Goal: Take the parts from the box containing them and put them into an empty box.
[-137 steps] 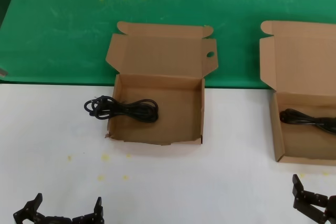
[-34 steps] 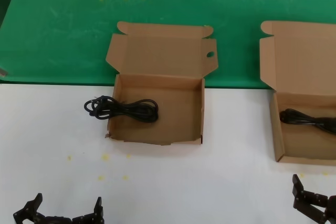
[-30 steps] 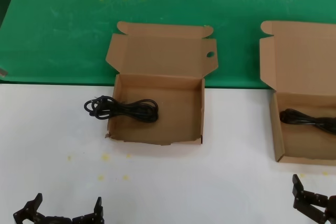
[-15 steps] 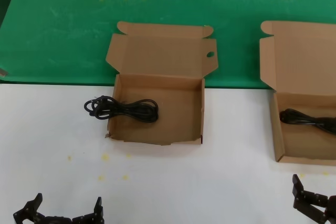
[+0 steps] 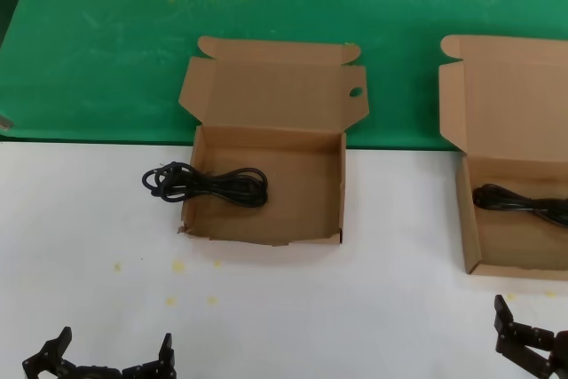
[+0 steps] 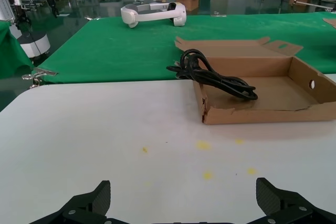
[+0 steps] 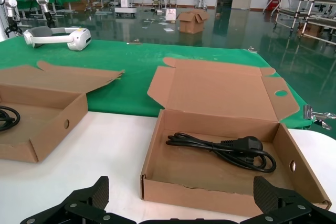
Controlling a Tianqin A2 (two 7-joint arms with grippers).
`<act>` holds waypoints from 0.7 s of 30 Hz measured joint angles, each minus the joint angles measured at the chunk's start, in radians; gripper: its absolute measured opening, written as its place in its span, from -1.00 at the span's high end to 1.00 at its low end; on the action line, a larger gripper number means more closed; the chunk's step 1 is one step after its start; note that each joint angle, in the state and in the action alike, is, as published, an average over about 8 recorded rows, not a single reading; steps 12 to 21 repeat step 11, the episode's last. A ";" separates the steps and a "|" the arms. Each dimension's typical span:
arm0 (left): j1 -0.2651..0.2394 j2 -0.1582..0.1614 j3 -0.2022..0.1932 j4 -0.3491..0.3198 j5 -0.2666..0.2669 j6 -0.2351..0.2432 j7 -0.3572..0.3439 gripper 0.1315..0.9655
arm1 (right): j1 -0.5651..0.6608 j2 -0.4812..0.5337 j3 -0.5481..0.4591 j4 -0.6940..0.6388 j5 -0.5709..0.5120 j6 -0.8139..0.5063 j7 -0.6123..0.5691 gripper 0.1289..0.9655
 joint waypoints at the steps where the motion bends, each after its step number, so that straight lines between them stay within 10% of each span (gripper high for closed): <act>1: 0.000 0.000 0.000 0.000 0.000 0.000 0.000 -1.00 | 0.000 0.000 0.000 0.000 0.000 0.000 0.000 -1.00; 21: 0.000 0.000 0.000 0.000 0.000 0.000 0.000 -1.00 | 0.000 0.000 0.000 0.000 0.000 0.000 0.000 -1.00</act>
